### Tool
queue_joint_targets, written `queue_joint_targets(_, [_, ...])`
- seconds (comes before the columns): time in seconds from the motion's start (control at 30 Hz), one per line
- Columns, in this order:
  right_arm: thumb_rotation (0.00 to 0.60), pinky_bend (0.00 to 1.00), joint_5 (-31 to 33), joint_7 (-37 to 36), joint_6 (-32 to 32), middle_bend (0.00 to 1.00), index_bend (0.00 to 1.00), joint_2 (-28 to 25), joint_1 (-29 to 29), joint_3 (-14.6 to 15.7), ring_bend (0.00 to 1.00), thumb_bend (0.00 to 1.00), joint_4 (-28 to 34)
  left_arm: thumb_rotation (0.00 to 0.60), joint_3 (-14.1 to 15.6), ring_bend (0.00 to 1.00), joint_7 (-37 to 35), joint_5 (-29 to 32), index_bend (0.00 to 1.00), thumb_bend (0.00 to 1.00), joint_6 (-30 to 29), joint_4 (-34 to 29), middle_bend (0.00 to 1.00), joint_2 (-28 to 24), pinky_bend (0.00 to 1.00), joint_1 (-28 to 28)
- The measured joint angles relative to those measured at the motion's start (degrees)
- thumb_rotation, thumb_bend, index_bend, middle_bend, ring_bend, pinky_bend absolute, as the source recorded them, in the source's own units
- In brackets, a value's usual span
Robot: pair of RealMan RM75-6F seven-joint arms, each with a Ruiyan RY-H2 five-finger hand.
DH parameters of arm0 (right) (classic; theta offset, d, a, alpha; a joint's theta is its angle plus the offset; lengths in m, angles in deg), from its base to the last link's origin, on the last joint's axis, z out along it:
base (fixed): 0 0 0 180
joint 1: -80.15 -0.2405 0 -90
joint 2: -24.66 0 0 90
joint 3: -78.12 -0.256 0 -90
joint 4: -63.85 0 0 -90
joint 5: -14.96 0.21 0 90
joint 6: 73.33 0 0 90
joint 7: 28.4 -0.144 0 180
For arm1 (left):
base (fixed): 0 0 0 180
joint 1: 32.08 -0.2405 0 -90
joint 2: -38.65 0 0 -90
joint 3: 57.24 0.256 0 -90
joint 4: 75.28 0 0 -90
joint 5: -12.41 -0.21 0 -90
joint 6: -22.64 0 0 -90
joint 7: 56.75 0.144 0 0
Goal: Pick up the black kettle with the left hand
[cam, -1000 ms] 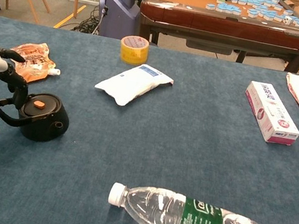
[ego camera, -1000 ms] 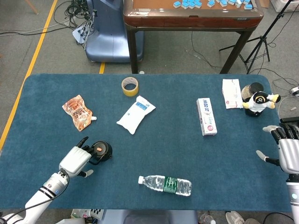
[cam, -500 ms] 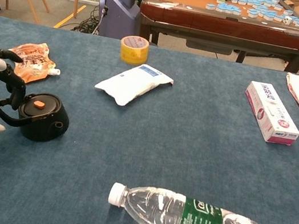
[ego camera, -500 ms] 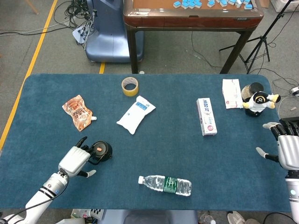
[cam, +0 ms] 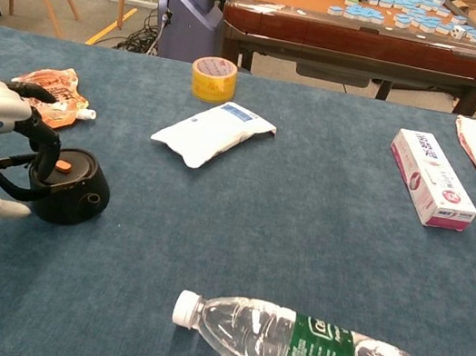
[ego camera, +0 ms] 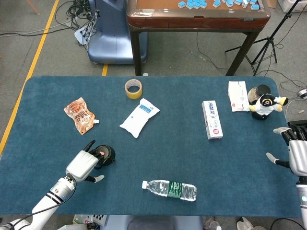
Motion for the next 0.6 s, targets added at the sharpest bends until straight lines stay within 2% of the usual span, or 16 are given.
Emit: queue_joint_targets(0.6, [0.600,0.12,0.38,-0.51,-0.33,0.28,0.30,-0.13,0.74,0.60,0.14,0.06,-0.11,0.366,1.15,0.32,4.59,2.59,0.44,0.20,0.07,0.15,0.43,1.15,0.00,0.40])
